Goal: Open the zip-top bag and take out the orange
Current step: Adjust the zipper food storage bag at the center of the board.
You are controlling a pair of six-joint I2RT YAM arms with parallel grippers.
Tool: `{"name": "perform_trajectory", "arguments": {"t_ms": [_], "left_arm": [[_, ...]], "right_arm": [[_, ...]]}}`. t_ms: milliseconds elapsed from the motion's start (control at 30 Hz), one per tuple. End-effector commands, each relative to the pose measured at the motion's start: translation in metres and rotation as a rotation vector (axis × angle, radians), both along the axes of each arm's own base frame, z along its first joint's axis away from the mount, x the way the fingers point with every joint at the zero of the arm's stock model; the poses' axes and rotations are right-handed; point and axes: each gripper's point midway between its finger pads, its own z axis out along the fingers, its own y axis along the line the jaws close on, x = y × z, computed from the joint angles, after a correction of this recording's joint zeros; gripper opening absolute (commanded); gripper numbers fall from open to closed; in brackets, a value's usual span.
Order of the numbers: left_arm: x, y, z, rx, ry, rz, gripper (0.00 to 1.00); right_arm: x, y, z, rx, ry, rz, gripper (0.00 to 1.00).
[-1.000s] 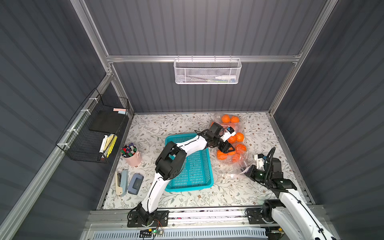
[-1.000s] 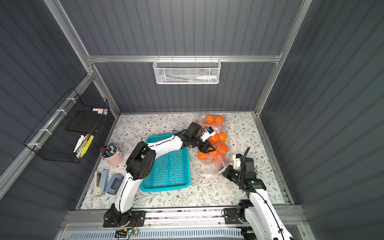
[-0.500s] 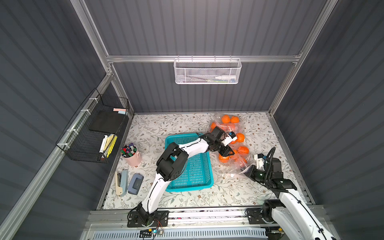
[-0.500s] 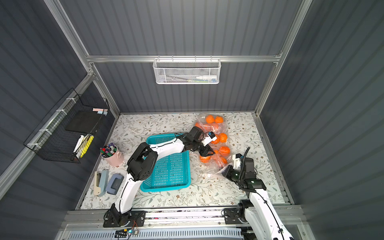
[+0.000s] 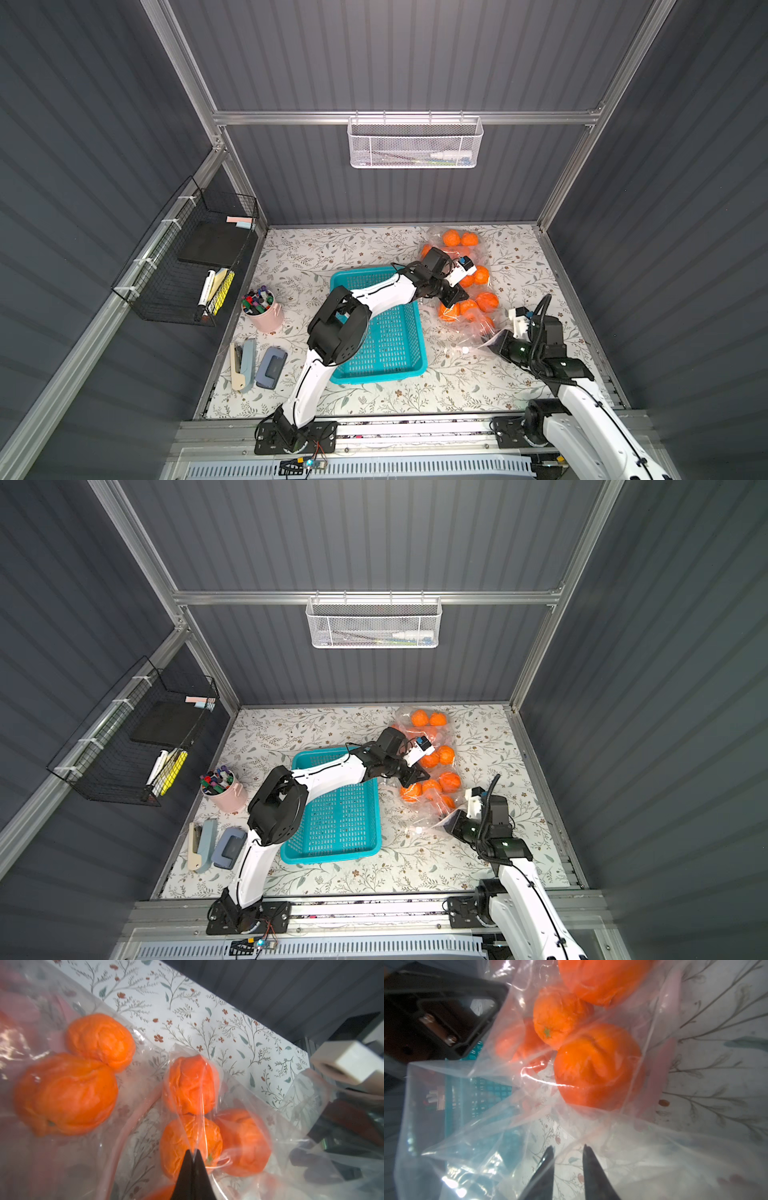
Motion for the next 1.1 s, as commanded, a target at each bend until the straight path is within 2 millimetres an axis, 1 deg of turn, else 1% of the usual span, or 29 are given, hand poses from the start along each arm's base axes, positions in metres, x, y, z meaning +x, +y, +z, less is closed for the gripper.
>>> {"name": "perform_trajectory", "arguments": {"t_ms": [0, 100, 200, 267, 367, 500, 667, 767, 833, 900, 967, 1067], "left_arm": [[-0.003, 0.0, 0.067, -0.094, -0.089, 0.01, 0.0], [-0.005, 0.003, 0.079, -0.109, -0.102, 0.015, 0.0], [-0.007, 0.004, 0.085, -0.111, -0.101, 0.016, 0.0], [-0.01, 0.005, 0.094, -0.122, -0.103, 0.006, 0.0], [-0.012, 0.005, 0.098, -0.129, -0.108, 0.002, 0.0], [-0.009, 0.006, 0.086, -0.103, -0.094, 0.025, 0.0], [0.001, 0.011, 0.058, -0.035, -0.073, 0.089, 0.0], [0.0, 0.012, 0.043, -0.015, -0.049, 0.088, 0.0], [-0.001, 0.012, 0.034, -0.008, -0.02, 0.09, 0.0], [0.002, 0.011, 0.029, -0.004, -0.018, 0.104, 0.0], [0.005, 0.011, 0.025, 0.0, -0.019, 0.111, 0.0], [0.006, 0.009, 0.03, -0.017, -0.028, 0.114, 0.0]], "right_arm": [[0.0, 0.0, -0.002, -0.016, -0.025, 0.011, 0.28], [0.001, 0.001, 0.0, -0.012, -0.045, 0.017, 0.28], [0.004, 0.002, 0.004, -0.006, -0.083, 0.025, 0.28], [0.008, 0.002, 0.007, -0.006, -0.129, 0.018, 0.28], [0.016, 0.0, 0.014, 0.003, -0.191, -0.004, 0.29], [0.025, -0.004, 0.02, 0.014, -0.235, -0.049, 0.3], [0.031, -0.002, 0.023, 0.046, -0.262, -0.057, 0.31], [0.033, -0.004, 0.013, 0.078, -0.206, -0.107, 0.3], [0.033, -0.005, 0.004, 0.073, -0.153, -0.117, 0.27], [0.033, -0.006, -0.005, 0.071, -0.088, -0.127, 0.24], [0.031, -0.006, -0.02, 0.075, -0.004, -0.148, 0.21], [0.027, -0.002, -0.04, 0.081, 0.105, -0.128, 0.19]]}}
